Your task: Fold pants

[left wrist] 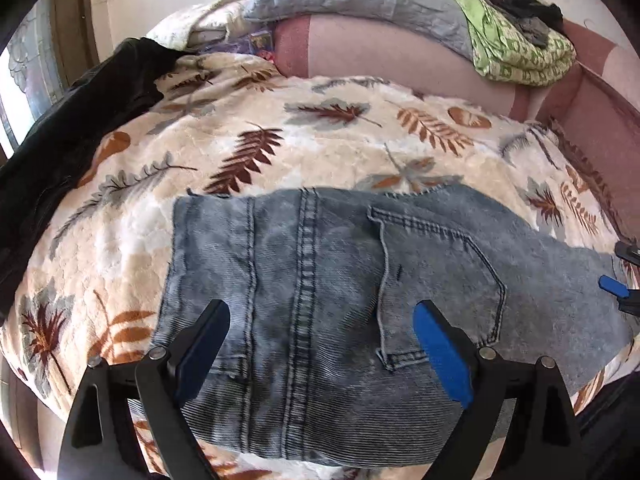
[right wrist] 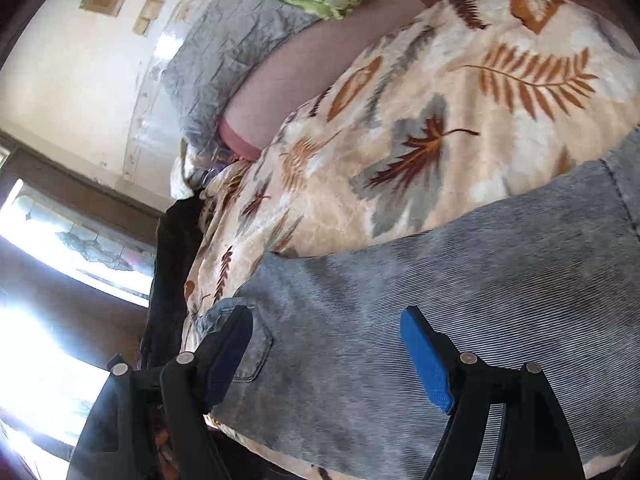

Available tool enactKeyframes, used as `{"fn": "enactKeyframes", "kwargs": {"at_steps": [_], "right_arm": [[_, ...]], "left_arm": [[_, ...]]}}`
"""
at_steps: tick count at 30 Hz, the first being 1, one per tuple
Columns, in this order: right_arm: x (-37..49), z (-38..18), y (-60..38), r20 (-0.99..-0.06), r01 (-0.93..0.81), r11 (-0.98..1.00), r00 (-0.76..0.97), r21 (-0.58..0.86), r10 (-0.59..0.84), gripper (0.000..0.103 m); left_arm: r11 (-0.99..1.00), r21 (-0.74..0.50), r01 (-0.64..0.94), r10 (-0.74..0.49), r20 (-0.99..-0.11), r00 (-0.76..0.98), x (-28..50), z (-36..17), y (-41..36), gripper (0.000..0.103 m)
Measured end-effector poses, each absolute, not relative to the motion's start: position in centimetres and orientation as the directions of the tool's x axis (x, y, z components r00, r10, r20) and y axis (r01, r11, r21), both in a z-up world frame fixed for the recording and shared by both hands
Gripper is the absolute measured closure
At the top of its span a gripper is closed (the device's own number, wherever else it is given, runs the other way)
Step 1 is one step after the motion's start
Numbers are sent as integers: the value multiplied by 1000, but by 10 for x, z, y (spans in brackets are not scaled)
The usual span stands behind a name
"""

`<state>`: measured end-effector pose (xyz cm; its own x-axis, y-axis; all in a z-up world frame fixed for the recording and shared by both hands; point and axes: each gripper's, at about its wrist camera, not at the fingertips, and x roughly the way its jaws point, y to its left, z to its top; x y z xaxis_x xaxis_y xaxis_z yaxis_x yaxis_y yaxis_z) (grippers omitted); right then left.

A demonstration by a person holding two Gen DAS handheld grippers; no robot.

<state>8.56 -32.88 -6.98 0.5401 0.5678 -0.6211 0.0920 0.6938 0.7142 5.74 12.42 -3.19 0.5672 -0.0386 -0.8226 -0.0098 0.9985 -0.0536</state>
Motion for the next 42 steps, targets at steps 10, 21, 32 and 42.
{"fn": "enactKeyframes", "kwargs": {"at_steps": [10,21,32,42], "right_arm": [[42,-53,-387,-422,29,577,712,817,561,23],[-71,-71,-469,-398,198,455,825,868,401,22],[-72,-113,-506,-465,357,310,774,881,429,22],[-52,-119,-499,-570,451,356,718,818,400,33]], "left_arm": [[999,39,-2,31,-782,622,40,-5,77,9],[952,-124,278,-275,-743,610,47,5,-85,9],[925,-183,332,-338,-794,505,70,-35,-174,9],[956,-44,290,-184,-860,476,86,-65,-184,8]]}}
